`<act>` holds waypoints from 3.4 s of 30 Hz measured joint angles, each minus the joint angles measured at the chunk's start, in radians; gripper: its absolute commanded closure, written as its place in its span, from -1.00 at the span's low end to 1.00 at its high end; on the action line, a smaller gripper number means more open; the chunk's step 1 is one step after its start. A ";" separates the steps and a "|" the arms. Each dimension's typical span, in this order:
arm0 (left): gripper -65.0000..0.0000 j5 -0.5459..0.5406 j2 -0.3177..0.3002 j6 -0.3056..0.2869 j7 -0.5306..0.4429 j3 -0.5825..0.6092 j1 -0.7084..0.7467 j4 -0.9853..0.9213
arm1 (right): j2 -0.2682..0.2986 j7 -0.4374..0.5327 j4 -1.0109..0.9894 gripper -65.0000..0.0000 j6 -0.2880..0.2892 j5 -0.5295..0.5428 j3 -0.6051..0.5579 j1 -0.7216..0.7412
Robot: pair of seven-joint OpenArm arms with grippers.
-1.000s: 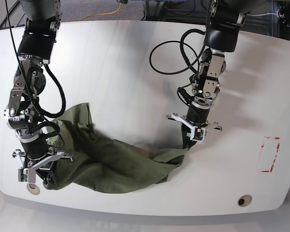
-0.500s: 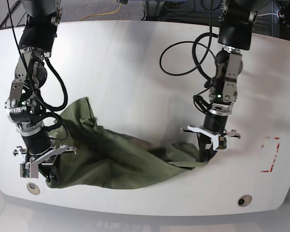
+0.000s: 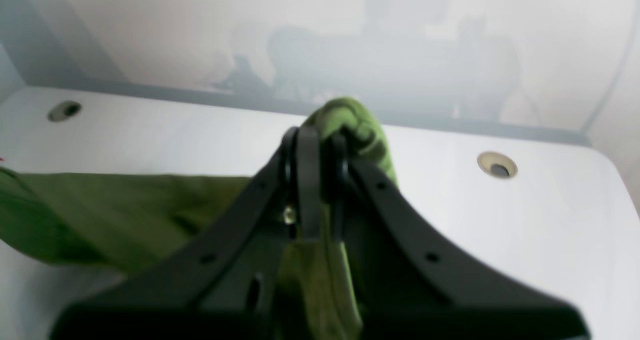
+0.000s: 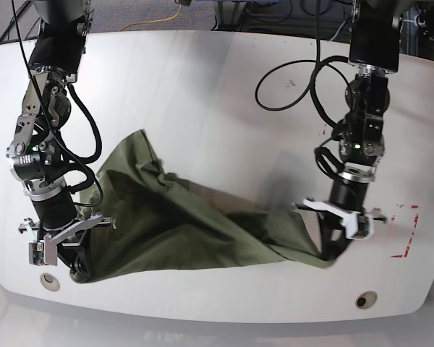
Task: Layout the t-shirt on the table in an organized manner, then fold the t-shirt properly
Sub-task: 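Lift and pull the shirt taut between both grippers, spreading it, then lay the stretched shirt flat on the table with both grippers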
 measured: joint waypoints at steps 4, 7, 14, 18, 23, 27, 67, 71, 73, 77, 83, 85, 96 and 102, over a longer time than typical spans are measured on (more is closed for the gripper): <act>1.00 0.000 0.000 -0.002 0.021 -0.059 -0.006 0.060 | -0.025 -0.007 0.000 1.00 -0.004 -0.010 0.000 0.043; 1.00 0.000 -0.006 -0.029 0.024 -0.095 -0.009 0.086 | -0.031 -0.002 0.000 1.00 0.006 -0.005 -0.002 0.076; 1.00 0.001 -0.045 -0.049 0.101 -0.134 -0.048 0.115 | -0.030 -0.003 -0.006 1.00 0.000 -0.008 -0.002 0.132; 1.00 0.000 -0.046 -0.060 0.090 -0.172 -0.062 0.127 | -0.030 -0.006 -0.014 1.00 0.003 -0.008 -0.002 0.158; 1.00 0.001 -0.048 -0.055 0.101 -0.231 -0.090 0.125 | -0.027 -0.005 -0.014 1.00 -0.002 -0.008 -0.002 0.187; 1.00 0.000 -0.061 -0.055 0.100 -0.249 -0.119 0.127 | -0.025 -0.003 -0.023 1.00 0.004 -0.004 -0.002 0.205; 1.00 -0.003 -0.082 -0.057 0.305 -0.249 -0.526 0.085 | 0.067 -0.070 -0.458 1.00 0.004 -0.011 0.004 0.593; 1.00 -0.006 -0.083 -0.056 0.363 -0.251 -0.473 0.086 | 0.063 -0.100 -0.442 1.00 0.008 -0.002 0.005 0.523; 1.00 -0.006 -0.083 -0.055 0.395 -0.252 -0.431 0.085 | 0.059 -0.117 -0.418 1.00 0.008 -0.002 0.004 0.470; 1.00 -0.006 -0.082 -0.056 0.408 -0.251 -0.341 0.084 | 0.058 -0.138 -0.354 1.00 0.007 0.000 0.004 0.343; 1.00 -0.013 -0.076 -0.063 0.410 -0.282 -0.212 0.093 | 0.052 -0.137 -0.272 1.00 0.008 0.005 0.024 0.169; 1.00 -0.010 -0.074 -0.062 0.412 -0.307 -0.168 0.108 | 0.040 -0.137 -0.241 1.00 0.008 0.012 0.055 0.114; 1.00 -0.011 -0.044 -0.115 0.401 -0.328 0.050 0.179 | 0.000 -0.125 -0.169 1.00 0.009 0.012 0.090 -0.098; 1.00 -0.008 -0.030 -0.116 0.408 -0.328 0.166 0.182 | -0.024 -0.131 -0.172 1.00 0.005 0.027 0.092 -0.203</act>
